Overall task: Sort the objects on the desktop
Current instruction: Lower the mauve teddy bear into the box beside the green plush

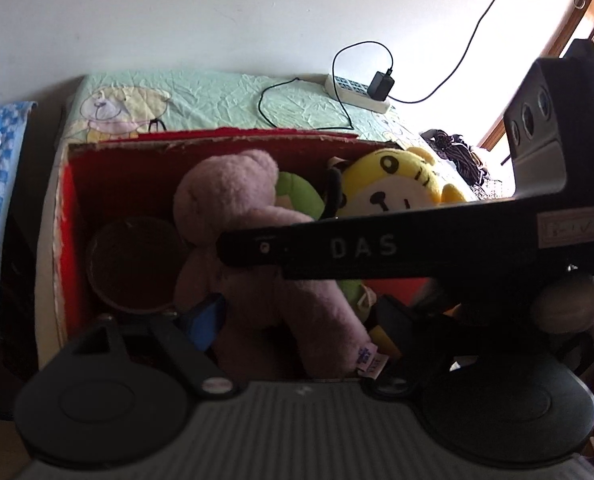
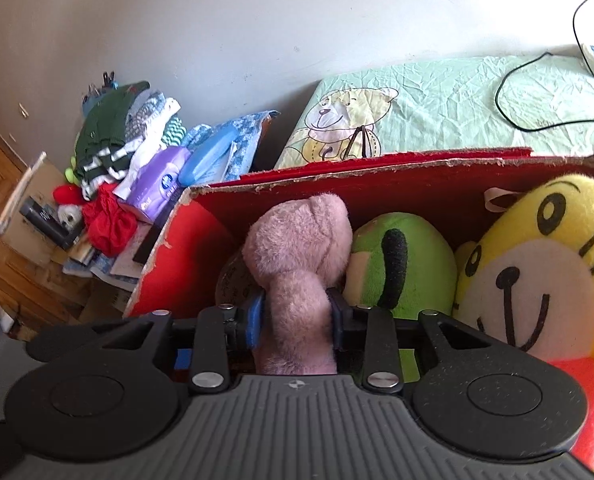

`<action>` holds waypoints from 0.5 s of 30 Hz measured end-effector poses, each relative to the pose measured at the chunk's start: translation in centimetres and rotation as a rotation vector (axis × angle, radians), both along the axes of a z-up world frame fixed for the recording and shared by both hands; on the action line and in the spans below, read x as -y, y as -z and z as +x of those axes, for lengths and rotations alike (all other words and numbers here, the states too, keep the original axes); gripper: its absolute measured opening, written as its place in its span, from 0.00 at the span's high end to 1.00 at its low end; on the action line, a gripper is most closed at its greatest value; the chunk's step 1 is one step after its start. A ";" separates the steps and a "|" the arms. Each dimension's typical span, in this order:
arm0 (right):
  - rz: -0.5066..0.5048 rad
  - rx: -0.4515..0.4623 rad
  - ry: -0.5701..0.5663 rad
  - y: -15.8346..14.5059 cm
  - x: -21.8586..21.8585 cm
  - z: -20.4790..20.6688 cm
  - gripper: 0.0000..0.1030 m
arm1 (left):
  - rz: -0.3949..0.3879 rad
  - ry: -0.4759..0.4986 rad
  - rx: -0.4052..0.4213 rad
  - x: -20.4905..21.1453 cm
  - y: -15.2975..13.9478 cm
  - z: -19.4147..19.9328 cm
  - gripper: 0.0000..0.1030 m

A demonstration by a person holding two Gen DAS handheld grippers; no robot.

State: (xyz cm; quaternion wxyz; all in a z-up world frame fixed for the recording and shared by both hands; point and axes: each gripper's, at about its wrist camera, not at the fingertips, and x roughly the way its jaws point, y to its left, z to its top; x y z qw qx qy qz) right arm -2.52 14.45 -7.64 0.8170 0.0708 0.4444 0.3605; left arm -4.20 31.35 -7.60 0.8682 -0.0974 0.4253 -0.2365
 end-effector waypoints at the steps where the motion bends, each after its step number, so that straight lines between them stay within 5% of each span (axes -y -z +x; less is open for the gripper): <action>1: 0.020 -0.006 0.004 -0.1 0.3 -0.1 0.66 | -0.001 0.002 -0.009 0.1 0.2 0.0 0.19; 6: 0.138 -0.045 0.044 -0.3 3.0 -0.3 0.68 | 0.011 0.004 -0.021 1.0 0.8 0.0 0.19; 7: 0.149 -0.047 0.046 -0.2 3.3 -0.4 0.76 | 0.019 0.008 -0.015 1.2 0.7 -0.1 0.17; 15: 0.156 -0.020 0.031 1.2 3.3 -0.8 0.79 | 0.046 0.024 -0.021 2.0 0.8 0.2 0.10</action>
